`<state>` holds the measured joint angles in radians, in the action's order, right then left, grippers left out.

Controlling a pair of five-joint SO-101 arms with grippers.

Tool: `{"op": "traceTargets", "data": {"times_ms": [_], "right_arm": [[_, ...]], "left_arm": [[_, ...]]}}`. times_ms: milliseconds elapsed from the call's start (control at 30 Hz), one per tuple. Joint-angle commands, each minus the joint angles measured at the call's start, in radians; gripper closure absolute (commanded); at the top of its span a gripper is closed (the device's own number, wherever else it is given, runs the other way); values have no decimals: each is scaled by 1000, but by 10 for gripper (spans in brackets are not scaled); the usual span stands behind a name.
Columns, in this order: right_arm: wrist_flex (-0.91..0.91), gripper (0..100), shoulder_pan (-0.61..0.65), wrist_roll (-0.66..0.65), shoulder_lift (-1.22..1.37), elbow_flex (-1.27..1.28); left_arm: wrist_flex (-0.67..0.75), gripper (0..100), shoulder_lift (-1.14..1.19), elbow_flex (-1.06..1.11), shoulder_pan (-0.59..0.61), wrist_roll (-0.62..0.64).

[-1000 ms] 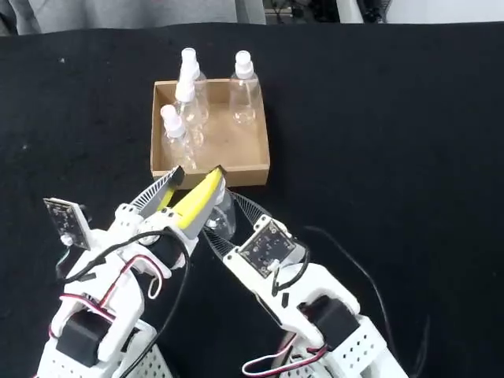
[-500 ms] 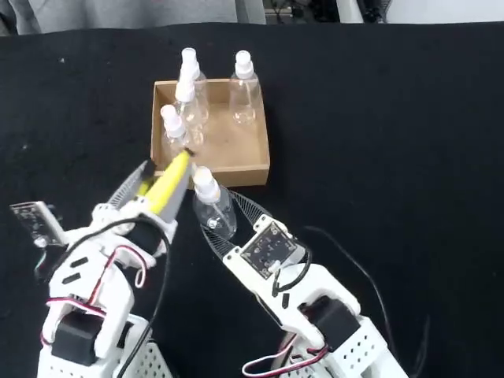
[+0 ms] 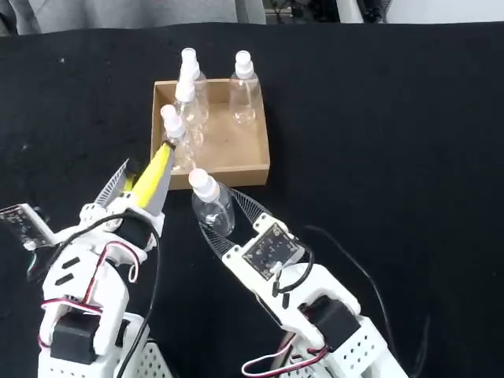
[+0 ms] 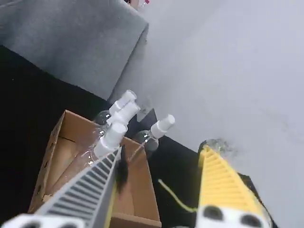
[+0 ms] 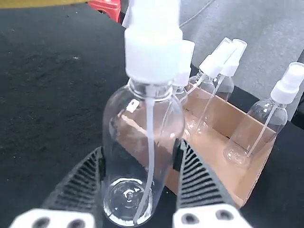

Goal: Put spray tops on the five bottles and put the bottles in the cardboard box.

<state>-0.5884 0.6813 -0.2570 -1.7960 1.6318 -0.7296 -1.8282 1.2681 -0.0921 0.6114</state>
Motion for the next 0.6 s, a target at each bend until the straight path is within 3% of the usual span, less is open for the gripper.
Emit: {"op": "traceTargets", "data": {"times_ms": [0, 200, 567], "right_arm": [[34, 977, -28, 6, -168, -24], [32, 977, -28, 6, -168, -18], [25, 977, -32, 5, -168, -15]], "left_arm": [[9, 762, 8, 12, -51, -120], [0, 762, 6, 56, -206, -226], [-63, 762, 6, 50, -312, -292]]}}
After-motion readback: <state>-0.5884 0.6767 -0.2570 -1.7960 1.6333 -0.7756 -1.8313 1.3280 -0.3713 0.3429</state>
